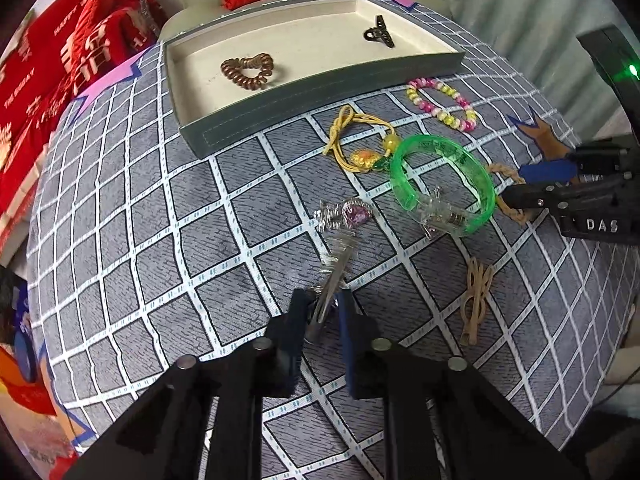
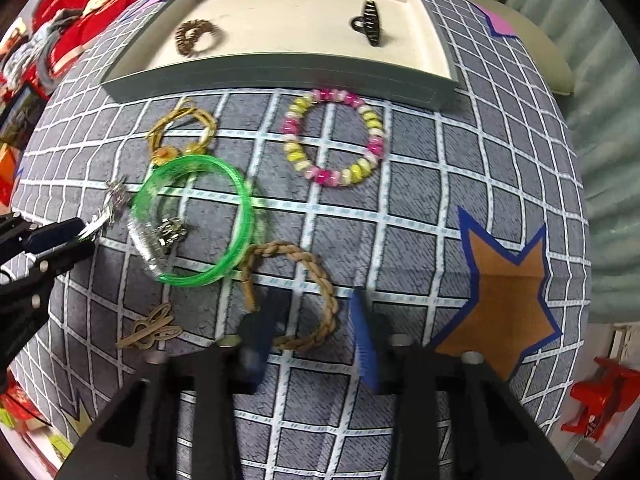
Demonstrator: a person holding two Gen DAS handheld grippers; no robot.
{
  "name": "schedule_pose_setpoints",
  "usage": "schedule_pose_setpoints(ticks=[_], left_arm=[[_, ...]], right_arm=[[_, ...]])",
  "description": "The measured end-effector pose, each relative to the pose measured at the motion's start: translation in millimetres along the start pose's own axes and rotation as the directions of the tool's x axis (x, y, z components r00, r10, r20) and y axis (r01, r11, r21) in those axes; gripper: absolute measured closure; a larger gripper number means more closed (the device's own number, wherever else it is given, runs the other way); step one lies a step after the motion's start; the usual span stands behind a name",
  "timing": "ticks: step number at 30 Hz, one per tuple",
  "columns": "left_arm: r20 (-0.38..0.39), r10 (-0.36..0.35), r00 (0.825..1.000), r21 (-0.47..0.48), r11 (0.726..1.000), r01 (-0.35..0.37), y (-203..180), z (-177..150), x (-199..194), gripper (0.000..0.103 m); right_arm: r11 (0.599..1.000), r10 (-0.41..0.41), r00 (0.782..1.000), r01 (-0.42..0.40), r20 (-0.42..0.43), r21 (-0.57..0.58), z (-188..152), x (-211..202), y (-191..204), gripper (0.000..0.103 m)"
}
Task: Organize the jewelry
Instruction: 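Grasp the silver barrette with the left tool while the right tool grasps the braided tan bracelet, then carry both items into the white tray and open both tools to release them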
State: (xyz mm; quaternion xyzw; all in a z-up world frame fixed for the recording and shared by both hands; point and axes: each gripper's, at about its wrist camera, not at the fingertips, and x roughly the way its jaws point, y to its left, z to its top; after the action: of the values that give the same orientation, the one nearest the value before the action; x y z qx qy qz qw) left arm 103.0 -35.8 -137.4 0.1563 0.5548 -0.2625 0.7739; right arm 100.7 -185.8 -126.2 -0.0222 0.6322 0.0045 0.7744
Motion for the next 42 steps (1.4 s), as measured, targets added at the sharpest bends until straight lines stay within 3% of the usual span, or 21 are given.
schedule_pose_setpoints(ticks=[1, 8, 13, 21, 27, 32, 42], left_arm=[[0.001, -0.011, 1.0, -0.024, 1.0, 0.011, 2.5, -0.4, -0.6, 0.083], [0.02, -0.073, 0.997, -0.202, 0.976, 0.076, 21.0, -11.4, -7.8, 0.083], [0.043, -0.086, 0.995, -0.264, 0.96, 0.094, 27.2, -16.9, -19.3, 0.083], [0.092, -0.089, 0.992, -0.28, 0.953, 0.112, 24.3, -16.4, -37.0, 0.084], [0.085, -0.09, 0.992, -0.28, 0.954, 0.11, 23.4, -20.0, -37.2, 0.084], [0.102, -0.101, 0.99, -0.294, 0.947, 0.127, 25.7, -23.4, -42.8, 0.084], [0.169, -0.112, 0.979, -0.294, 0.943, 0.159, 33.6, -16.3, -65.8, 0.084]], right_arm=[[1.0, -0.003, 1.0, 0.003, 0.0, -0.005, 0.0, -0.3, 4.8, 0.095], [0.998, 0.023, 1.0, -0.023, 0.009, 0.064, -12.1, -12.7, 1.7, 0.096], [0.989, 0.067, 0.998, -0.069, 0.015, 0.132, -19.9, -19.5, -17.6, 0.096], [0.971, 0.108, 0.994, -0.113, 0.034, 0.21, -30.1, -31.9, -26.1, 0.096], [0.969, 0.102, 0.994, -0.11, 0.045, 0.221, -33.6, -40.5, -26.2, 0.096], [0.968, 0.098, 0.994, -0.108, 0.053, 0.225, -40.7, -50.4, -8.1, 0.096], [0.961, 0.11, 0.988, -0.134, 0.11, 0.243, -22.3, -66.8, -30.1, 0.096]])
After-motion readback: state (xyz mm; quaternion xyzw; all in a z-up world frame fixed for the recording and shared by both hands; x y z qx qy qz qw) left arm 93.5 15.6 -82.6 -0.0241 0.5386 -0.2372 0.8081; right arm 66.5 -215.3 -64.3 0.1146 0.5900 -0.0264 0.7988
